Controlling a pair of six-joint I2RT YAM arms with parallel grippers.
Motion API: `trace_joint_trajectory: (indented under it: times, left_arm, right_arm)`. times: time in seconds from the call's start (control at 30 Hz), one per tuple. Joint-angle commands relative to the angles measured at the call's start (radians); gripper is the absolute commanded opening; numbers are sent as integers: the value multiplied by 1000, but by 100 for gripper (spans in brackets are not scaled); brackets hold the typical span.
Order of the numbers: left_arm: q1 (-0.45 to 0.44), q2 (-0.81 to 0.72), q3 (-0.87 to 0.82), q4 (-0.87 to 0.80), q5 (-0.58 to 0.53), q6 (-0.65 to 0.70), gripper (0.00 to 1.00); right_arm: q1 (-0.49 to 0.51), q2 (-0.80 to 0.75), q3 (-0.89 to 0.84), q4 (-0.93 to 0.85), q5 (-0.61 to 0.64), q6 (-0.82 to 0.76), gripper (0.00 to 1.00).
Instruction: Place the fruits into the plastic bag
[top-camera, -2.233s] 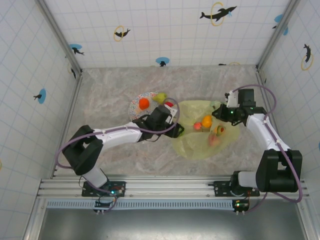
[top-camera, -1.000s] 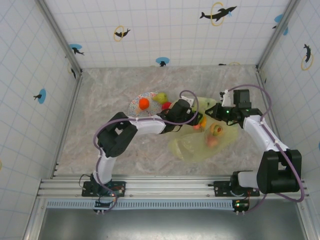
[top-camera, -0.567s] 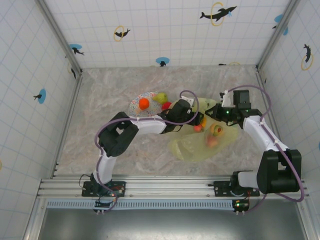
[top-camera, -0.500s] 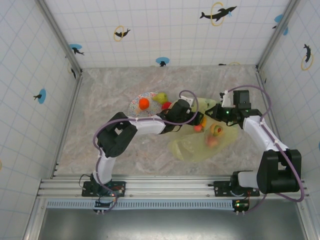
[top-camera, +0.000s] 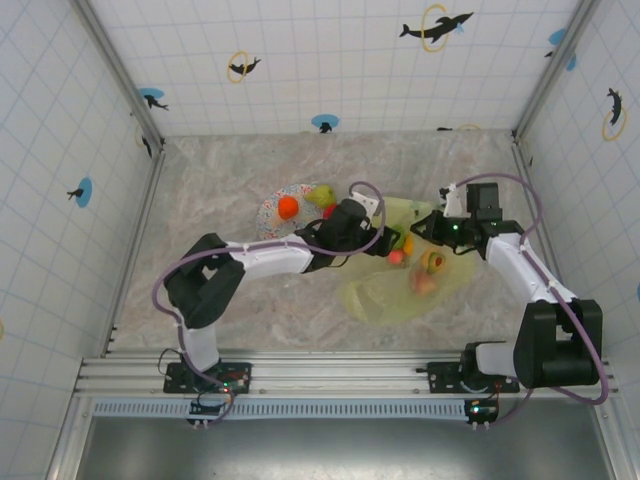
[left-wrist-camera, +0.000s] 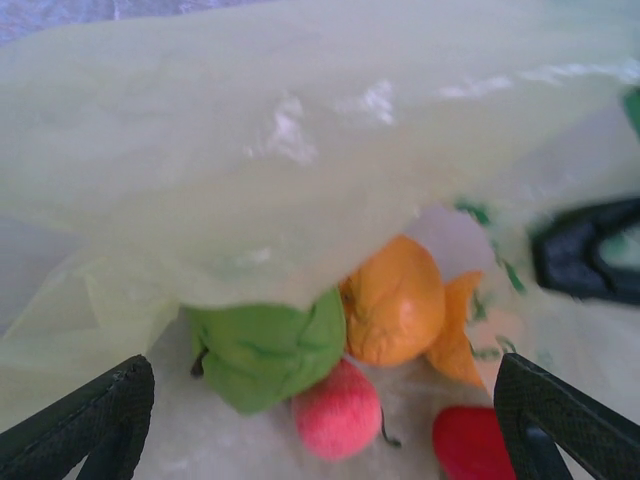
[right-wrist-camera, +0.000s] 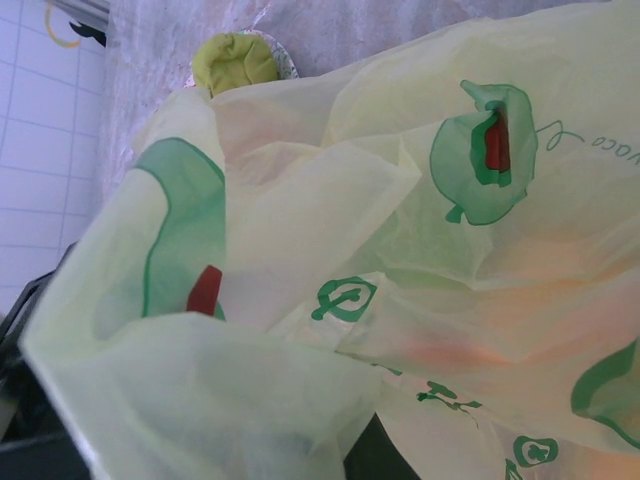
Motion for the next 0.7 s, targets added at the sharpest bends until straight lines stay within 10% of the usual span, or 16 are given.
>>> trace_joint_trajectory:
  times: [0.0, 0.43, 0.67]
  left_arm:
    - [3, -94, -70, -59, 102, 79, 89]
    - [124, -383, -351, -136, 104, -24, 86]
    - [191, -303, -368, -160, 103, -119, 84]
  right_arm:
    - [-12, -25, -16, -3, -8, -19, 0]
    - [-23, -15, -17, 0, -10, -24, 0]
    - [-23, -9, -15, 1, -14, -24, 0]
